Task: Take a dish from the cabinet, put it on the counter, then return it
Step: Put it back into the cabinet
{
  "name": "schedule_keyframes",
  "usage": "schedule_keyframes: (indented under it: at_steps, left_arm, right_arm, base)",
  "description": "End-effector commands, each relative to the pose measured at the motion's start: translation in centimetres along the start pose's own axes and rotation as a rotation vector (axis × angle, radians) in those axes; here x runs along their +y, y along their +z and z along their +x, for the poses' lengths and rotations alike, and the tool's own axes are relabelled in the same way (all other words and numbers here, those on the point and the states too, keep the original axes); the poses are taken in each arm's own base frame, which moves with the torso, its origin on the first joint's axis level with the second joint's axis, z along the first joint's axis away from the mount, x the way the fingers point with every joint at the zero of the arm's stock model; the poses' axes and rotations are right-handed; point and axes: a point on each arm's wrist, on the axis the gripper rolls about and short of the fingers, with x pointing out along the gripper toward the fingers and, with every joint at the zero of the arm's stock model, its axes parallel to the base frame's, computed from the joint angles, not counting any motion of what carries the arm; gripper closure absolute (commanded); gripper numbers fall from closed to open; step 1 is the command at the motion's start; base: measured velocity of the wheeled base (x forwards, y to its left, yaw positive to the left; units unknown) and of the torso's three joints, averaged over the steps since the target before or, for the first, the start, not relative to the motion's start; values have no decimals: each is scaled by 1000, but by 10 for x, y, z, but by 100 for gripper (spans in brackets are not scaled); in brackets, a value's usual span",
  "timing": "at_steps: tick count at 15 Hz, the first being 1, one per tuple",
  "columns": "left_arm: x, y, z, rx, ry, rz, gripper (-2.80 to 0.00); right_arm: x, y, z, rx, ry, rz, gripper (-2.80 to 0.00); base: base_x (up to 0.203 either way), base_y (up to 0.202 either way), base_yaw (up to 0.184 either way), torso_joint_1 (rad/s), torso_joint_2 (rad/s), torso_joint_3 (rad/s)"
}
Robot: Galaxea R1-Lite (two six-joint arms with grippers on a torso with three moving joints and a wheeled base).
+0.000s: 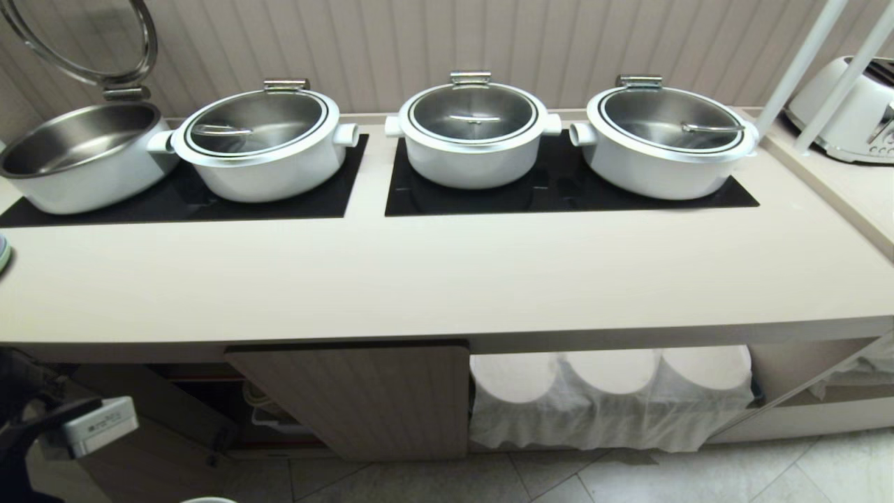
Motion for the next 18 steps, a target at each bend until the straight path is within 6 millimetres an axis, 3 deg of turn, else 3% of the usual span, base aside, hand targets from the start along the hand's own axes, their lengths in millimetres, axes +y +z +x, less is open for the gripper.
schedule_keyframes:
  at_steps: [1, 18]
  left_arm:
    - [0, -1, -1, -3, -2, 3, 0]
    - [0, -4, 3, 15, -10, 11, 0]
  right_arm:
    - [0, 0, 0, -1, 1, 0, 0]
    - [0, 0, 0, 0, 1, 0, 0]
  base:
    - [0, 0, 0, 0, 0, 0]
    - [0, 0, 0, 0, 0, 0]
